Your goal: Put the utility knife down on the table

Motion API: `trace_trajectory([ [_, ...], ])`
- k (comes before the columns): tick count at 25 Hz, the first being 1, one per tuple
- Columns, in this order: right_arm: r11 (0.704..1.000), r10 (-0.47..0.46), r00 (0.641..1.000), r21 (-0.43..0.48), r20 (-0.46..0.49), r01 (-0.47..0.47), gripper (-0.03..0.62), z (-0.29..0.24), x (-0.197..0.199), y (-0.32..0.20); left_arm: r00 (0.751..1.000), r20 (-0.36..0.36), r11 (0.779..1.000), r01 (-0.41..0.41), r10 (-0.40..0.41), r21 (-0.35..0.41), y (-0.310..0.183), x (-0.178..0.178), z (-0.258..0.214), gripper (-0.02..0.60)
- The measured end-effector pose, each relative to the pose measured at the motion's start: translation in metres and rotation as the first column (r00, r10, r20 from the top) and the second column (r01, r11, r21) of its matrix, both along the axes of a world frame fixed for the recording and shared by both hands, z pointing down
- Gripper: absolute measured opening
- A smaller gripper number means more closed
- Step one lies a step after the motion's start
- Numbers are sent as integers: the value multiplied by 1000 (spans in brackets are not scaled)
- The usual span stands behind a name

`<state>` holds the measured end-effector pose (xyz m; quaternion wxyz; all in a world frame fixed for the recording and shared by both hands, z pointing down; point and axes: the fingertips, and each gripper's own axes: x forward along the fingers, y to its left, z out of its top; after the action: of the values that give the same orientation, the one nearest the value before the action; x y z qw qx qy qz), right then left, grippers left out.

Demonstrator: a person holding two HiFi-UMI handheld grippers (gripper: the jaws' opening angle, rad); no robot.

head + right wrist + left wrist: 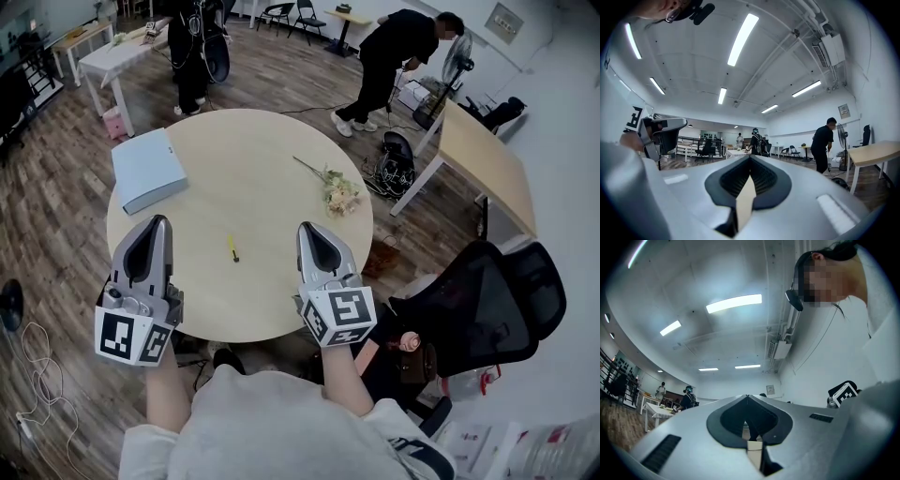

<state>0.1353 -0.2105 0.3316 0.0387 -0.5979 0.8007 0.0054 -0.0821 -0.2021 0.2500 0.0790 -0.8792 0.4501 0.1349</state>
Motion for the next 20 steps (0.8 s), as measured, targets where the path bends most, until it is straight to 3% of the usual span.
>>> trace_trajectory([
  [20,997,30,999,76,-13,-29,11,-23,19,47,1000,-4,1000,12,-12,17,42,14,-3,8],
])
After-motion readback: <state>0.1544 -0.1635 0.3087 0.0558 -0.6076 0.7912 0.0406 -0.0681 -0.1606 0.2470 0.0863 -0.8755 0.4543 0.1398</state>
